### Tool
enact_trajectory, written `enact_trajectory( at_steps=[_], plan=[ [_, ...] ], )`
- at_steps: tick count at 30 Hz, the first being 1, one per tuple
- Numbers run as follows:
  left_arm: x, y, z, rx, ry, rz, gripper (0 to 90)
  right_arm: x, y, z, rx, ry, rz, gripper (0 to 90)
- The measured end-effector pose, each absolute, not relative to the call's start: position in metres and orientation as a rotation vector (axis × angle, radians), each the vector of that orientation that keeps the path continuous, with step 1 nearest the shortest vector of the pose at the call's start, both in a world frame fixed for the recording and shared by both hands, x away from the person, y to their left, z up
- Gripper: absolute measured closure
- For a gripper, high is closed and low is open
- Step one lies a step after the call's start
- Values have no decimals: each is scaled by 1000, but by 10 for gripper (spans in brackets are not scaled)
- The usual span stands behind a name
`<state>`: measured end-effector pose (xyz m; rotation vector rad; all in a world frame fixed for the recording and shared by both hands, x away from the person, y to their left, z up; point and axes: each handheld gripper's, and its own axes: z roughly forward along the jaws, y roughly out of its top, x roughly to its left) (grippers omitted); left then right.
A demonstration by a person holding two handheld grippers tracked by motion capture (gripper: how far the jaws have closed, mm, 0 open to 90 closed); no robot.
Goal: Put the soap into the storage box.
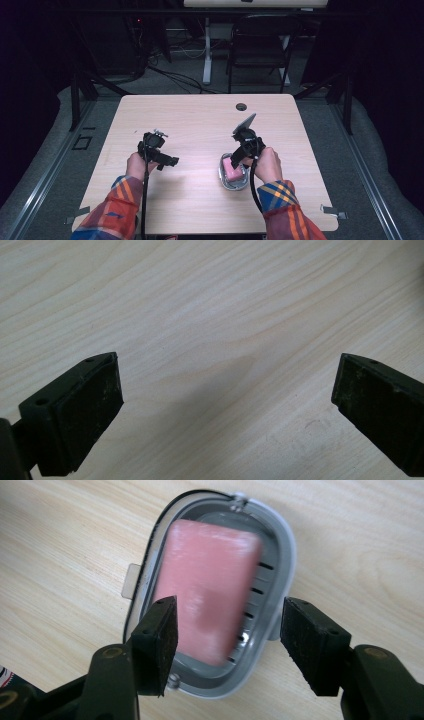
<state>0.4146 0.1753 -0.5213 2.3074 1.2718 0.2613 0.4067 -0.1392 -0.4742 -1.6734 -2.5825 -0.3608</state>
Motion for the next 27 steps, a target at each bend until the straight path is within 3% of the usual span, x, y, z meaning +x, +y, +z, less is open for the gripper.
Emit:
enact_trajectory(
  at_steps=[6, 14, 16, 27],
  plan=[
    [414, 175, -521, 2304, 1268, 260, 0, 404, -156, -462, -1655, -2624, -421, 381],
    [414, 175, -520, 2295, 1253, 258, 0, 397, -176, -446, -1586, -2717, -481, 273],
    [414, 176, -520, 2284, 1250, 258, 0, 392, -184, -443, -1589, -2736, -528, 212],
    [414, 177, -519, 2278, 1244, 257, 0, 373, -219, -441, -1558, -2829, -568, 114]
  ],
)
